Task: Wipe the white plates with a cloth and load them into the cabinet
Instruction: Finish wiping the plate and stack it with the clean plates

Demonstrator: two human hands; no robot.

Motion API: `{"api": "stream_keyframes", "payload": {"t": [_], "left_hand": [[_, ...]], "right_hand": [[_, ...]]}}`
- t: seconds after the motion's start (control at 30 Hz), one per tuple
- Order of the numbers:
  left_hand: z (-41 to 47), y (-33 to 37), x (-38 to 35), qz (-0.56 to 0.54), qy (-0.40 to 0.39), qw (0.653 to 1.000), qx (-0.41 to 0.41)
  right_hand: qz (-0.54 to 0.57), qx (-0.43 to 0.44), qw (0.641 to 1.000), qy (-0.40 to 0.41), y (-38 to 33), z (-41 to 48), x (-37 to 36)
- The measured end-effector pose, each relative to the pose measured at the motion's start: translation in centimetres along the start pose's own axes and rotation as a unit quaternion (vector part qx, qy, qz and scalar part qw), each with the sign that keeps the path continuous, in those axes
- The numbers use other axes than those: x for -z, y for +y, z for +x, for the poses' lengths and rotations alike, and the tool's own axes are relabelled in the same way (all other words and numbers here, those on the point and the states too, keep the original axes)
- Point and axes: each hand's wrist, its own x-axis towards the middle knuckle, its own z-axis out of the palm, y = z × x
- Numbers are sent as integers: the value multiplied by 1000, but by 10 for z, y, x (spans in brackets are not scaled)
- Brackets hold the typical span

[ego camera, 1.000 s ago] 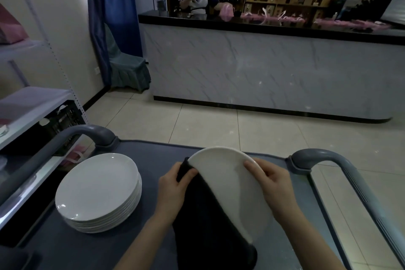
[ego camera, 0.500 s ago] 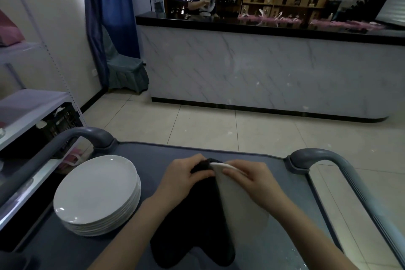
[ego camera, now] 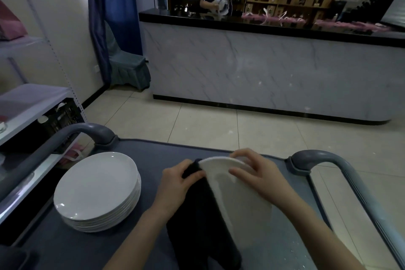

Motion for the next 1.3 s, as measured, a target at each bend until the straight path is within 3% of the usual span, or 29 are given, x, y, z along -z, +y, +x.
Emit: {"api": "stream_keyframes", "payload": {"t": [0.07,0.13,0.27,0.4,0.53,0.63,0.7,0.8,0.87,0.93,1.03,1.2,1.3], "left_hand": [[3,10,-5,1,-62,997,-39],[5,14,-8,7,-71,996,-47],[-5,6,-7,-9,-2,1000,-9],[-16,-6,-5,-72,71,992,79],[-7,-4,3,-15,8,999,32],[7,8,7,32,-108,993,-37],[9,11,3,49,-137,988,-52],[2,7,2,34,-30,999,-29],[-3,1,3,26,71,997,12],[-5,-4,4,-27,115,990,79],[-12,-11,5,-59,106,987,107],[-2,5,4,-9,12,1000,-20],[6,15,0,8,-26,998,-62]], "right_hand": [[-111,32,991,-67,-7,8,-8],[-135,60,988,-51,-8,10,-16],[-4,83,993,78,5,-2,-18],[127,-3,972,196,13,-18,-28],[91,-7,984,150,17,-19,-29],[2,55,996,76,12,-13,-32],[-16,80,995,64,7,-11,-35],[39,70,988,135,7,-15,-36],[126,10,968,219,7,-21,-41],[188,-53,943,271,6,-25,-47],[158,-69,959,224,13,-25,-43],[-30,17,999,21,9,-5,-16],[-60,59,996,34,2,-2,-20]]}}
